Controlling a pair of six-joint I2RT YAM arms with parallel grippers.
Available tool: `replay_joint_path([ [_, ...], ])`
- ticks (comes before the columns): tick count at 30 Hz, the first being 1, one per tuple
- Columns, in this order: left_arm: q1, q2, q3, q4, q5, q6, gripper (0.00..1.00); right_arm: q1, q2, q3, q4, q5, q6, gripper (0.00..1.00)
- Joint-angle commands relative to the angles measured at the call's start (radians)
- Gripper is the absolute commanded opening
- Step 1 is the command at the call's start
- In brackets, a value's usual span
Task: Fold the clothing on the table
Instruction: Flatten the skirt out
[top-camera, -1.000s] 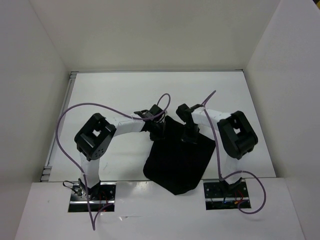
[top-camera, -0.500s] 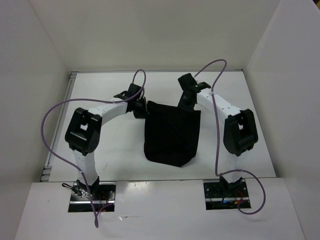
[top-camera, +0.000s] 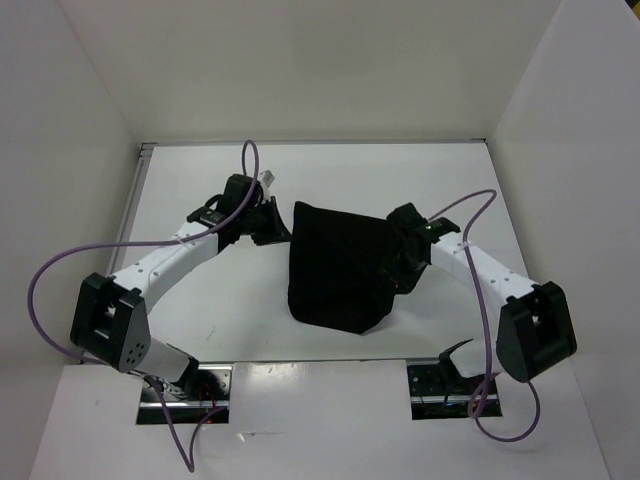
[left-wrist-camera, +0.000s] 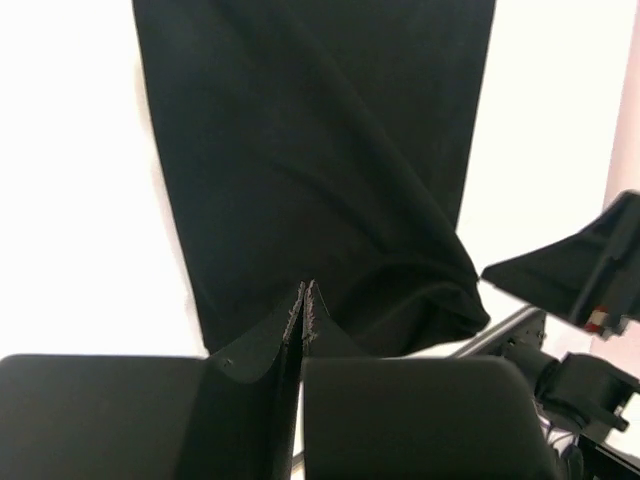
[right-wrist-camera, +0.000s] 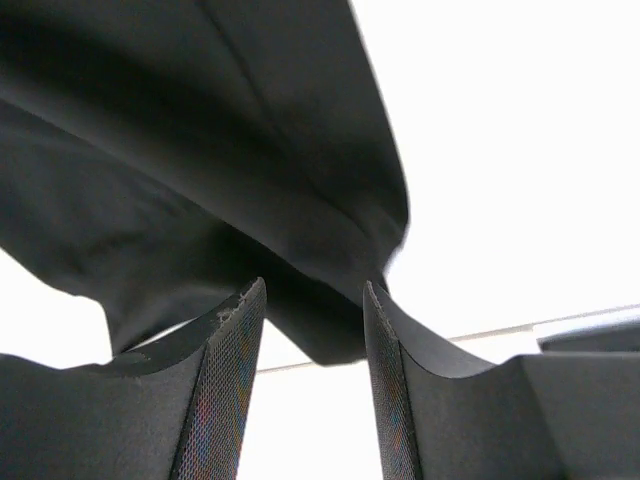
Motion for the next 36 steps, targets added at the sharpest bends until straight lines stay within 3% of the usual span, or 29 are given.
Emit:
replay_joint_path([
  [1, -0.001, -0.05, -0.009, -0.005, 0.033, -0.017, 0.03, -0.003, -0.105, -0.034, -0.043, -0.066, 0.146, 0.5],
  [18, 0.036, -0.101, -0.058, 0.005, 0.082, 0.002, 0.03, -0.012, -0.182, -0.173, -0.119, -0.092, 0.246, 0.5],
  [34, 0.074, -0.119, -0.087, 0.014, 0.092, 0.002, 0.03, 0.034, -0.104, -0.212, 0.13, -0.161, 0.281, 0.5],
  [36, 0.074, -0.13, -0.087, 0.014, 0.092, 0.002, 0.03, 0.057, -0.09, -0.212, 0.141, -0.161, 0.29, 0.43],
])
